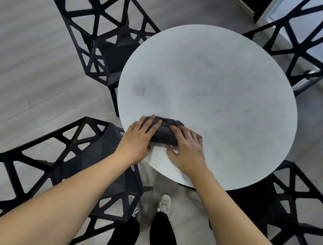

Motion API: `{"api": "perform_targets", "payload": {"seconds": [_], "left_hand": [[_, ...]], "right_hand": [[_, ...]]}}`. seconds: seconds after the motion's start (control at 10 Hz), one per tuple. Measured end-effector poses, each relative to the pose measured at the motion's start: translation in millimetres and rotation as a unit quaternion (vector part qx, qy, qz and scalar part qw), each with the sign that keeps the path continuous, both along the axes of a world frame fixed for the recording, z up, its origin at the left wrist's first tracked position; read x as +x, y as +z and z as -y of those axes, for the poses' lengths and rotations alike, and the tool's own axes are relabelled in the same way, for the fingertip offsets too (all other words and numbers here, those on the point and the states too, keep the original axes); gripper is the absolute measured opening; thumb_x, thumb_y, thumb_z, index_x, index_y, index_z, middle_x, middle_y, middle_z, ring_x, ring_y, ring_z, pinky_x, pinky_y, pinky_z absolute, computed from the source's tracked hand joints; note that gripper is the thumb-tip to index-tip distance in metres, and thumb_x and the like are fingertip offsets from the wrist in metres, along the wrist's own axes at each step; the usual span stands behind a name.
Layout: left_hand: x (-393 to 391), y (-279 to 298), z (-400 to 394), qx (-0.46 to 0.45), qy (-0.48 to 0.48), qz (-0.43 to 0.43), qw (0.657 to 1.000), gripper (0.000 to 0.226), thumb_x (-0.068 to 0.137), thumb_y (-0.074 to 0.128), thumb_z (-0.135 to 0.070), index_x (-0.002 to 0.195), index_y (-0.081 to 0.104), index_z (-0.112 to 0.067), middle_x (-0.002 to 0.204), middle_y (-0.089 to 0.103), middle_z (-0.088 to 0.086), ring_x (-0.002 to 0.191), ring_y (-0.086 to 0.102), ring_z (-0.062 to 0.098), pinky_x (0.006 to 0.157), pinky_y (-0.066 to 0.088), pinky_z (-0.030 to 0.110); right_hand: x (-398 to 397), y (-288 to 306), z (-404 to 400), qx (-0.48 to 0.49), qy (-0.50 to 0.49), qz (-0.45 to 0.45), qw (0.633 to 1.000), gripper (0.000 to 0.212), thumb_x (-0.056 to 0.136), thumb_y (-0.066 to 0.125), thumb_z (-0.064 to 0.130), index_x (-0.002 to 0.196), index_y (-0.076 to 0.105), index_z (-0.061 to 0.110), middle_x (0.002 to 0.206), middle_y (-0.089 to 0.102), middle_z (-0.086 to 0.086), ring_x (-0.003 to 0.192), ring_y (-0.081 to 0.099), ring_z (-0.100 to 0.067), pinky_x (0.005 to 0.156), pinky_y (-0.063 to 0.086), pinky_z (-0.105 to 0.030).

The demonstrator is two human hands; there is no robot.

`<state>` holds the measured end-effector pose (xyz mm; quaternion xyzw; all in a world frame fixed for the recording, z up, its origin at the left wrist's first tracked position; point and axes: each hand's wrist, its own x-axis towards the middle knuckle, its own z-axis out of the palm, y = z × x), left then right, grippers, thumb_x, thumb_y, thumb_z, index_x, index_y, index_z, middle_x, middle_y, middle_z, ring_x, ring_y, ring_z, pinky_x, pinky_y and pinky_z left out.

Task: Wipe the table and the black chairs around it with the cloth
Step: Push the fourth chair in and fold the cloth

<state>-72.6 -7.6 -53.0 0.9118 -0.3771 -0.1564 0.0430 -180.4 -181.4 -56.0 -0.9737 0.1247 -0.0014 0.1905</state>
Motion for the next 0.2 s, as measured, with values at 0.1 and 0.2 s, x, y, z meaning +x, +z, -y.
{"api": "perform_targets", "payload": {"seconds": [0.1,0.2], "left_hand": [[-0.6,15.7,0.9,0.018,0.009,-0.008,1.000,0.086,0.090,0.054,-0.022,0.161,0.004,-0.028,0.168,0.002,0.001,0.153,0.007,0.029,0.124,0.015,0.043],[-4.8,38.5,5.6,0.007,0.036,-0.021,0.999,0.079,0.092,0.052,-0.029,0.160,0.011,-0.028,0.168,0.006,0.001,0.153,0.010,0.028,0.123,0.015,0.043]], "right_hand": [[-0.5,10.0,-3.4,0.002,-0.007,0.019,1.000,0.063,0.094,0.052,0.056,0.149,0.045,0.027,0.148,0.049,0.002,0.133,0.045,-0.020,0.113,0.032,-0.039],[1.1,27.0,-3.6,0.019,-0.039,0.042,0.998,0.057,0.101,0.046,0.052,0.152,0.042,0.026,0.151,0.048,0.001,0.136,0.045,-0.021,0.115,0.032,-0.038]]}}
